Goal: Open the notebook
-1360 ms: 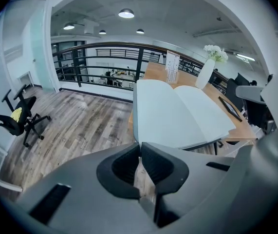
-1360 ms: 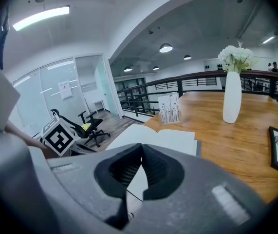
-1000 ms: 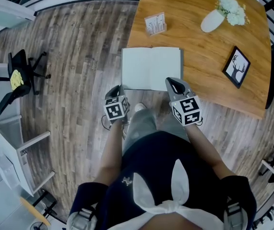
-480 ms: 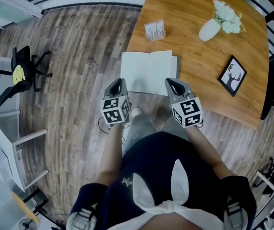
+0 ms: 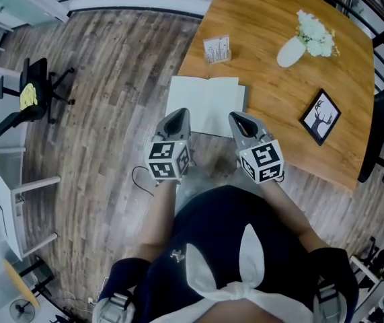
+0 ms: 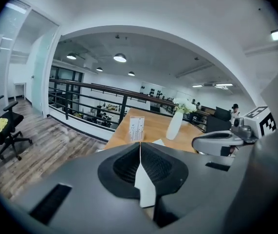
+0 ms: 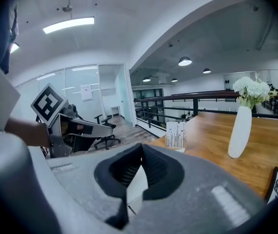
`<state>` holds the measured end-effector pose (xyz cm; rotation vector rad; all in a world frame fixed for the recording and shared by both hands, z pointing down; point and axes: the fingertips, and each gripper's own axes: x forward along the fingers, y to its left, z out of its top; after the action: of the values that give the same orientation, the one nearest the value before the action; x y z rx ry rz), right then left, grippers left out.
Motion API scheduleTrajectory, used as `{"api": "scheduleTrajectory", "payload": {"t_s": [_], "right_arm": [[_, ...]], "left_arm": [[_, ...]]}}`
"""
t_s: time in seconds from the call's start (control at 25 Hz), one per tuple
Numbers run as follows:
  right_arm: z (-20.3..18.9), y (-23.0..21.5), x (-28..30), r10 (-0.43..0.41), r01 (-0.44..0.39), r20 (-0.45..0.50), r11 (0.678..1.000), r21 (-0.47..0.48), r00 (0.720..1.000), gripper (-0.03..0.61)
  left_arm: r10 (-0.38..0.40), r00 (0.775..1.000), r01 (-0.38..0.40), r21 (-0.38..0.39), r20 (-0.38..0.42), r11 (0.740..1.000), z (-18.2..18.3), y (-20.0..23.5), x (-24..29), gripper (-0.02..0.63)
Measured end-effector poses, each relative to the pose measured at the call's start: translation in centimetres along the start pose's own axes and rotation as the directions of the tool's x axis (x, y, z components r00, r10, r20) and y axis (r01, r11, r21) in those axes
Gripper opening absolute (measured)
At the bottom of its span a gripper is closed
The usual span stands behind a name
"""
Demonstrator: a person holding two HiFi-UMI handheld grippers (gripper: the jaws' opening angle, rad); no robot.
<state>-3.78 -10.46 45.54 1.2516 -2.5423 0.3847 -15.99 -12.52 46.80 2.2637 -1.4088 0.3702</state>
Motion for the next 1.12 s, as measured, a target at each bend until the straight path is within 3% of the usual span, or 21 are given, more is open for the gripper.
{"api": "scheduleTrajectory", "payload": {"t_s": [0.36, 1.12], "right_arm": [[1.1, 0.2, -1.1, 0.022, -0.021, 0.025, 0.999, -0.025, 0.999, -0.003], [0.8, 0.0, -1.8, 0.015, -0.014, 0.015, 0.999, -0.033, 1.0, -0.003]], "left_arm": [[-0.039, 0.999, 0.039, 0.012, 0.023, 0.999, 0.9, -2.6, -0.7, 0.017], [-0.074, 0.997, 0.074, 0.024, 0.017, 0.997, 1.0, -3.9, -0.4, 0.017]]}}
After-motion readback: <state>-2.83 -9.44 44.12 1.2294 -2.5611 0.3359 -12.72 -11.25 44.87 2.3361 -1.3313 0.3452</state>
